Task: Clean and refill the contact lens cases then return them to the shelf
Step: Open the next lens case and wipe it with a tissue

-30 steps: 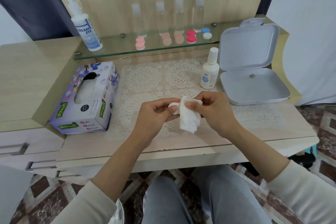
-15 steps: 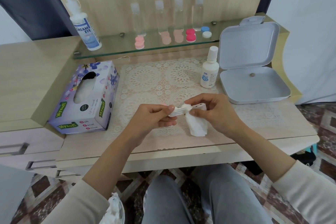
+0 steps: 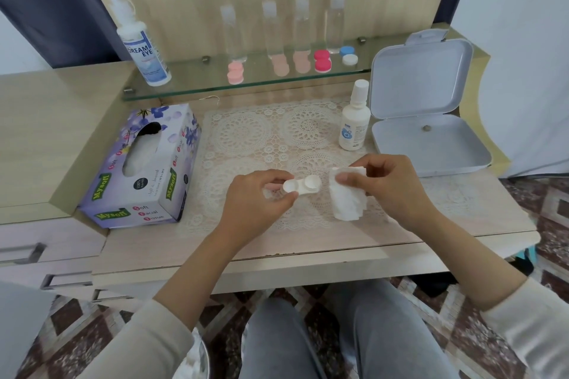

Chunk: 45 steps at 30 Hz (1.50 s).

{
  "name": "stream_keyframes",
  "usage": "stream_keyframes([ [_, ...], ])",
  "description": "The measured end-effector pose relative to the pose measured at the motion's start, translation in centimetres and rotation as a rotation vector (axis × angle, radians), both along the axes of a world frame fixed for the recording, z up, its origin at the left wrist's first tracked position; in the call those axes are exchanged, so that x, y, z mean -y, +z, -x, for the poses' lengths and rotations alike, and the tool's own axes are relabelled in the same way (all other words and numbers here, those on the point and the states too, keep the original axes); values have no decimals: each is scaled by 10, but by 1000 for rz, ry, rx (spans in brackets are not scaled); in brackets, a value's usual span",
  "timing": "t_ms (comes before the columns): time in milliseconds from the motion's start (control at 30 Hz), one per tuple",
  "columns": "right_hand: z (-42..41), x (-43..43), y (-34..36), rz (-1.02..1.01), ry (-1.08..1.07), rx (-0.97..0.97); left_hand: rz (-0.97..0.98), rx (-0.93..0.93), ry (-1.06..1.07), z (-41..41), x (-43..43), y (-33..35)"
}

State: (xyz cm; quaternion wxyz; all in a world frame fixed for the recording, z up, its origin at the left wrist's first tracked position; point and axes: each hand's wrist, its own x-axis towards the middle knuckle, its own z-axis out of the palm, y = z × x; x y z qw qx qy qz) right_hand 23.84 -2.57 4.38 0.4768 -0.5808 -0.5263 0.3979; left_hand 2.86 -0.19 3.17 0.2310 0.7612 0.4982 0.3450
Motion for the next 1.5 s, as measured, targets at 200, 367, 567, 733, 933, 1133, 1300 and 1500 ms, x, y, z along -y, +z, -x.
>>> stream_keyframes([
  [200,-1,5,3,18,12,-18,-102,-104,7,-7,-15,-18],
  [367,-1,6,3,58,14,-38,-69,-158,-7,-9,-21,-27],
  [567,2,10,5,75,-4,-55,20,-208,-6,-7,-22,-29],
  [733,4,15,8,44,16,30,35,-204,3,-4,-14,-20],
  [933,20,24,19,-2,58,65,-18,-94,80,23,11,-3],
  [1133,70,37,29,-31,212,71,39,131,176,84,71,10],
  [1300,143,50,24,-55,401,105,49,205,371,154,131,-1],
  [1500,240,74,-15,-6,626,178,216,254,641,232,212,-48],
])
